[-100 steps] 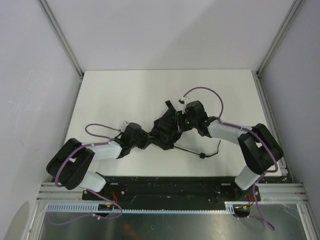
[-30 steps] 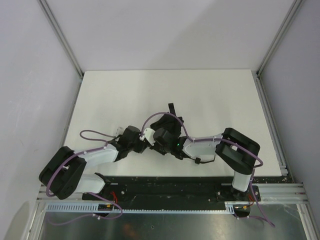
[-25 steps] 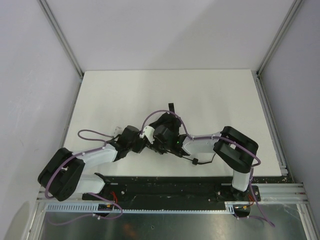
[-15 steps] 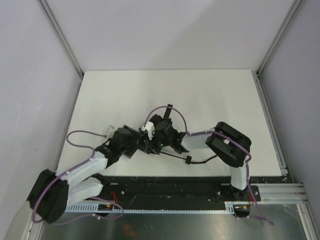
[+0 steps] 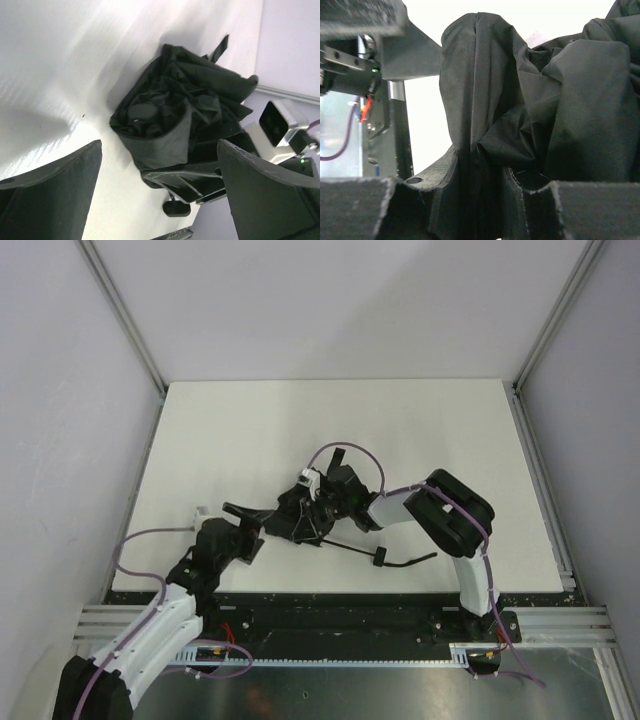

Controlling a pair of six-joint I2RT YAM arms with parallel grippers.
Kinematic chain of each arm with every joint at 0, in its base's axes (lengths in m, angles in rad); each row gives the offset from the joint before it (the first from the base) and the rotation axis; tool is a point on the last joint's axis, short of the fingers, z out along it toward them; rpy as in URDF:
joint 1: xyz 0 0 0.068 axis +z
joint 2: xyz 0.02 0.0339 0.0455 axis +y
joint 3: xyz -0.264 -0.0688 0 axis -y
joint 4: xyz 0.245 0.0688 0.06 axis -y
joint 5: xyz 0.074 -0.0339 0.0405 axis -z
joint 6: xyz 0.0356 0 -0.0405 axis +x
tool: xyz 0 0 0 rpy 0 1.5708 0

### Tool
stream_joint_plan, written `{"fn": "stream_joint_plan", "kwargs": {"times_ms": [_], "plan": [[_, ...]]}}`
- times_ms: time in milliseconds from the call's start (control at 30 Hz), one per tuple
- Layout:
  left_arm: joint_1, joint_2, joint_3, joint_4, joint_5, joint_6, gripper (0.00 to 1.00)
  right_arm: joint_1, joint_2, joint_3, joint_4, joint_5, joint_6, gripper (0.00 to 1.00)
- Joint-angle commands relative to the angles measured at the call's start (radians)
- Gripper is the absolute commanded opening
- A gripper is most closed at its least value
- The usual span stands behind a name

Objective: Put away the umbrella

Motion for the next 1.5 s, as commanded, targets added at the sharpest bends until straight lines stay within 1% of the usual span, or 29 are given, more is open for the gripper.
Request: {"fn": "stream_joint_plan", "kwargs": {"times_ms": [0,167,367,533,700,800,967,1033,1100,1133,1200,1300,1367,1467], "plan": [[0.000,0.093,0.011,0.023,0.069,-0.062,1.00,-0.032,0.170,-0.075,-0.235,-0.080,0.200,0.00],[-0.066,0.249,0.071,0.052,0.026,-0.094,0.99,-0.047,0.237,-0.062,-0.129,-0.138,0.304,0.00],[-0.141,0.372,0.094,0.164,-0.062,-0.151,0.99,-0.066,0.256,-0.058,-0.084,-0.170,0.353,0.00],[-0.202,0.454,0.087,0.196,-0.158,-0.214,0.99,-0.072,0.259,-0.057,-0.057,-0.200,0.384,0.00],[-0.212,0.548,0.094,0.246,-0.246,-0.204,0.89,-0.071,0.260,-0.049,-0.064,-0.227,0.383,0.00],[-0.211,0.603,0.107,0.288,-0.299,-0.170,0.76,-0.068,0.263,-0.047,-0.063,-0.237,0.384,0.00],[-0.211,0.687,0.111,0.387,-0.311,-0.136,0.59,-0.056,0.257,-0.036,-0.074,-0.249,0.382,0.00],[-0.212,0.700,0.117,0.414,-0.309,-0.105,0.47,-0.052,0.251,-0.034,-0.082,-0.248,0.379,0.00],[-0.212,0.701,0.119,0.425,-0.312,-0.072,0.29,-0.052,0.241,-0.032,-0.092,-0.246,0.372,0.00],[-0.212,0.697,0.115,0.426,-0.311,-0.061,0.23,-0.054,0.233,-0.030,-0.100,-0.244,0.365,0.00],[-0.211,0.687,0.103,0.428,-0.303,-0.052,0.13,-0.061,0.203,-0.020,-0.140,-0.218,0.336,0.07],[-0.210,0.676,0.090,0.427,-0.246,-0.049,0.03,-0.069,0.135,0.015,-0.242,-0.150,0.268,0.26],[-0.211,0.673,0.090,0.409,-0.223,-0.038,0.01,-0.079,0.081,0.036,-0.280,-0.114,0.240,0.37],[-0.210,0.666,0.093,0.362,-0.210,-0.027,0.00,-0.100,-0.034,0.062,-0.343,-0.049,0.178,0.50]]}}
